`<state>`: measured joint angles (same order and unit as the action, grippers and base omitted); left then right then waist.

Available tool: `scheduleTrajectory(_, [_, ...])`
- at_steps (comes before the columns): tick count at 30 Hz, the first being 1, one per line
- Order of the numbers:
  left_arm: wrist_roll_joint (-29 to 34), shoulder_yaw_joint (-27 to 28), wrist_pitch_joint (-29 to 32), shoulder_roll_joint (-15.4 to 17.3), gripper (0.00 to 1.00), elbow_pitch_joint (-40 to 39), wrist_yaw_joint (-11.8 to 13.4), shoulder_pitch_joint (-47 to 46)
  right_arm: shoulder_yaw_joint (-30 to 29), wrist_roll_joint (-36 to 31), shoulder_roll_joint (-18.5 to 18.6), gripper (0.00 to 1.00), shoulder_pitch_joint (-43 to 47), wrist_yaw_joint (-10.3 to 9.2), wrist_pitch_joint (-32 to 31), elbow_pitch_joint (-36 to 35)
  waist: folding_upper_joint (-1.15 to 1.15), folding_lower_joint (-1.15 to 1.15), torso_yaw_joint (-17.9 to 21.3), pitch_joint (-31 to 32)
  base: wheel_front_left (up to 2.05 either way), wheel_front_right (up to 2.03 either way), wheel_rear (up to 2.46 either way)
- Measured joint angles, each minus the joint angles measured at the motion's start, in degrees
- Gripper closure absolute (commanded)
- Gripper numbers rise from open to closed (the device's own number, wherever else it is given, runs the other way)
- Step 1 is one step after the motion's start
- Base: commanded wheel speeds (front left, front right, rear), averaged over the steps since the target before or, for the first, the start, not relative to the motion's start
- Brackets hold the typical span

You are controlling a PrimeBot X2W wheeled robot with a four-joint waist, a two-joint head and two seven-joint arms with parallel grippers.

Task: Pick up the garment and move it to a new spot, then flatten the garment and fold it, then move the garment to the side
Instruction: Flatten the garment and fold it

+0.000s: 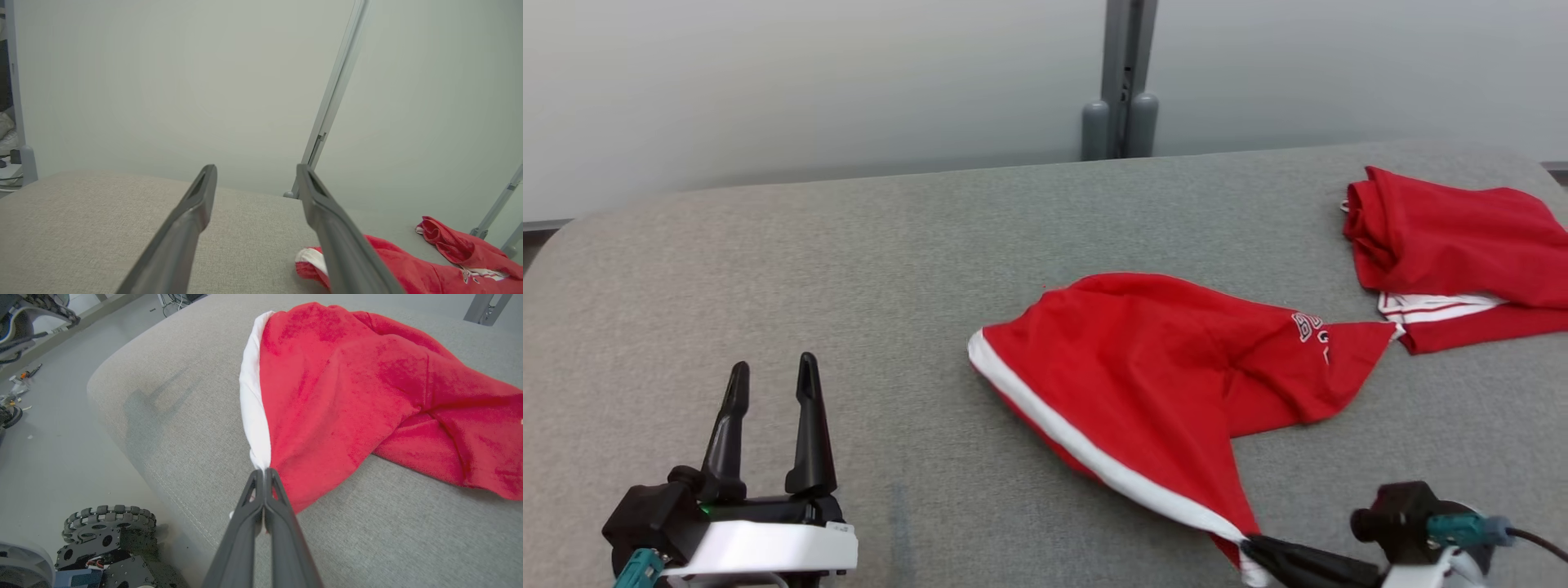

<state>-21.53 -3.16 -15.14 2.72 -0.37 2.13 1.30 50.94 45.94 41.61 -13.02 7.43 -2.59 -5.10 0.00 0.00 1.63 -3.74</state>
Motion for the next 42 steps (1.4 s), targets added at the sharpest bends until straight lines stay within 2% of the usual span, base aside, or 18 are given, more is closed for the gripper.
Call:
scheduleTrajectory(5, [1.0,0.6,0.0,0.1,0.00,1.0,-0.6,-0.1,5.1,-0.2,7.6,1.00,-2.9,0.05,2.1,1.4,0.00,0.00,2.6,-0.6,0.00,0.00,0.00])
scheduleTrajectory(7, [1.1,0.6,0.0,0.1,0.00,2.0,-1.0,-0.3,7.4,-1.1,9.4,1.00,-4.1,0.05,2.2,3.5,0.00,0.00,3.1,-1.0,0.00,0.00,0.00])
scheduleTrajectory(10, [1.1,0.0,0.0,0.1,0.00,4.5,-1.4,-0.4,10.1,-2.7,10.2,1.00,-6.8,0.07,2.9,7.9,0.00,0.00,3.6,-1.7,0.00,0.00,0.00])
scheduleTrajectory(11, [1.0,-0.4,0.4,0.1,0.00,5.9,-1.6,-0.7,10.5,-2.8,9.5,0.86,-8.3,0.05,4.5,11.9,0.00,0.00,3.8,-2.0,0.00,0.00,0.00])
scheduleTrajectory(12, [1.0,-0.6,0.5,0.1,0.00,6.5,-1.8,-0.9,10.7,-2.4,8.6,0.77,-8.8,0.04,5.3,13.8,0.00,0.00,3.8,-2.2,0.00,0.00,0.00])
scheduleTrajectory(13, [0.9,-0.8,0.6,0.1,0.00,7.0,-2.1,-1.2,11.3,-2.2,7.8,0.52,-9.1,0.05,5.8,15.1,0.00,0.00,3.8,-2.2,0.00,0.00,0.00])
scheduleTrajectory(14, [0.8,-1.0,1.1,0.1,0.00,7.4,-2.1,-1.5,11.5,-1.5,6.9,0.00,-9.2,0.05,6.4,16.4,0.00,0.00,3.8,-2.3,0.00,0.00,0.00])
scheduleTrajectory(18, [0.8,-1.7,2.5,0.9,0.00,8.5,-2.9,-1.9,12.2,1.2,5.1,0.00,-10.5,0.05,9.0,17.6,0.00,0.00,3.6,-2.3,0.00,0.00,0.00])
scheduleTrajectory(22, [0.7,-3.1,5.5,2.2,0.00,9.1,-4.4,-2.4,10.3,3.6,6.2,0.00,-10.7,0.05,12.4,17.5,0.00,0.00,3.4,-2.1,0.00,0.00,0.00])
scheduleTrajectory(25, [0.8,-5.8,9.6,5.0,0.00,9.3,-7.0,-2.6,4.6,7.0,8.9,0.00,-8.9,0.05,16.1,15.9,0.00,0.00,3.2,-1.9,0.00,0.00,0.00])
scheduleTrajectory(28, [-0.1,-9.3,13.9,7.8,0.00,8.8,-8.7,-2.7,-3.8,9.6,10.6,0.00,-5.8,0.05,17.3,13.5,0.00,0.00,3.8,-2.0,0.00,0.00,0.00])
scheduleTrajectory(31, [-3.2,-12.3,17.6,9.1,0.00,8.6,-9.2,-3.3,-15.3,8.8,9.5,0.00,-2.8,0.05,17.5,10.9,0.00,0.00,4.9,-2.1,0.00,0.00,0.00])
scheduleTrajectory(36, [-6.8,-16.5,24.0,10.7,0.00,11.8,-9.4,-8.0,-33.3,-0.6,1.0,0.00,3.2,0.04,17.6,7.7,0.00,0.00,7.0,-2.8,0.00,0.00,0.00])
scheduleTrajectory(40, [-8.7,-18.0,28.1,10.4,0.00,15.5,-9.5,-12.5,-41.8,-6.0,-8.0,0.00,5.6,0.05,17.6,3.8,0.00,0.00,8.7,-3.6,0.00,0.00,0.00])
scheduleTrajectory(42, [-9.6,-18.4,30.0,10.3,0.00,17.3,-9.5,-14.2,-42.8,-7.8,-10.7,0.00,6.4,0.05,17.6,3.0,0.00,0.00,9.6,-4.0,0.00,0.00,0.00])
